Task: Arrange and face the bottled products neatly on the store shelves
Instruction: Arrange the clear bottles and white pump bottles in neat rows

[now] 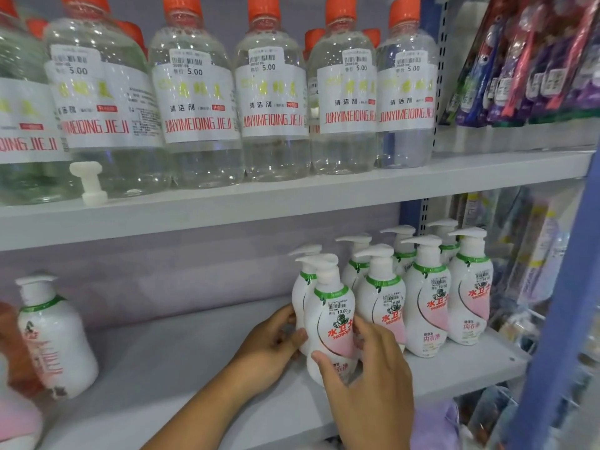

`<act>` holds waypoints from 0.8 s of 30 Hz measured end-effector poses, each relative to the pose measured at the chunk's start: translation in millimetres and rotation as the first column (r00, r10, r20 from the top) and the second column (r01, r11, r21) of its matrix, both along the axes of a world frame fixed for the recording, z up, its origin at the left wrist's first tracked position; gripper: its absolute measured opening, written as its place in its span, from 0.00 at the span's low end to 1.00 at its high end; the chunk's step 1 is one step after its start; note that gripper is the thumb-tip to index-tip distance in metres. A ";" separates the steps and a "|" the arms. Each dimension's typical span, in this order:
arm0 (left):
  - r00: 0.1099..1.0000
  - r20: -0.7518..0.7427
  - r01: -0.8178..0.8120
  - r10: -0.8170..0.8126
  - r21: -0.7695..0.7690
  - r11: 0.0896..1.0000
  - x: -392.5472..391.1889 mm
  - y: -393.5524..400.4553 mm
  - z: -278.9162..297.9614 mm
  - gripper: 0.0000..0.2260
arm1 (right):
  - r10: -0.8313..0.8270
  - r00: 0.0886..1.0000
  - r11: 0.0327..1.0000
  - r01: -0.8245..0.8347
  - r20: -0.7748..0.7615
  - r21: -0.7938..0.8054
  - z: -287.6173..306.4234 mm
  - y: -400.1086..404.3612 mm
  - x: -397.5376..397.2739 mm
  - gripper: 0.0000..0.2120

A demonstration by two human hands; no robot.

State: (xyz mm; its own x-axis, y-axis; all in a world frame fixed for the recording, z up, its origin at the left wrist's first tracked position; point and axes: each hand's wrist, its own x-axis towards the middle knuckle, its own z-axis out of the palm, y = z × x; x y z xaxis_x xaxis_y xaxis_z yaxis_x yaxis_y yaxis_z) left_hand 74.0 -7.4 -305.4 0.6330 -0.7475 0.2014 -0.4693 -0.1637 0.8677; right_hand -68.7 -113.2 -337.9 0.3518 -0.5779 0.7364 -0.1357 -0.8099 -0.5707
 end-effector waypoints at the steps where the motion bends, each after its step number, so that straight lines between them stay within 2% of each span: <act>1: 1.000 -0.004 0.000 0.000 0.001 1.000 -0.3 -0.6 -0.9 0.16 | -0.008 1.000 1.000 0.008 -0.005 -0.004 0.0 -0.2 0.7 0.39; 10: 0.999 -0.036 0.020 -0.022 -0.033 0.999 -1.1 -3.0 -1.1 0.17 | -0.080 0.997 0.997 0.080 0.011 -0.004 -0.1 3.3 5.7 0.40; 16: 0.998 -0.061 -0.006 0.003 -0.058 0.998 -1.3 -2.8 -4.5 0.15 | -0.039 0.999 0.998 0.039 -0.002 0.047 3.2 5.6 1.8 0.35; 19: 0.995 -0.064 -0.082 0.077 -0.081 0.993 -5.8 2.3 -1.0 0.14 | 0.032 0.999 0.991 -0.034 0.015 0.127 6.6 6.0 -7.2 0.34; 21: 0.984 -0.043 -0.174 0.170 -0.127 0.976 -15.0 14.0 6.7 0.14 | 0.079 0.993 0.987 -0.090 0.085 0.135 7.7 10.6 -18.3 0.32; 24: 0.936 -0.058 -0.346 0.347 -0.318 0.883 -36.4 63.0 15.8 0.13 | 0.251 0.948 0.960 -0.270 0.196 0.073 11.8 32.5 -27.9 0.25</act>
State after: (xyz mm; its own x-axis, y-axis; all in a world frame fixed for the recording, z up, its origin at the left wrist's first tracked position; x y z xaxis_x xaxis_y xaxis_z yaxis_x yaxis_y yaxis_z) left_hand 37.6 55.6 -289.6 0.8395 -0.3764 0.3918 -0.4342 -0.0315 0.9003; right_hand -96.6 -80.8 -326.1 0.3643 -0.5561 0.7470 0.1866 -0.7423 -0.6436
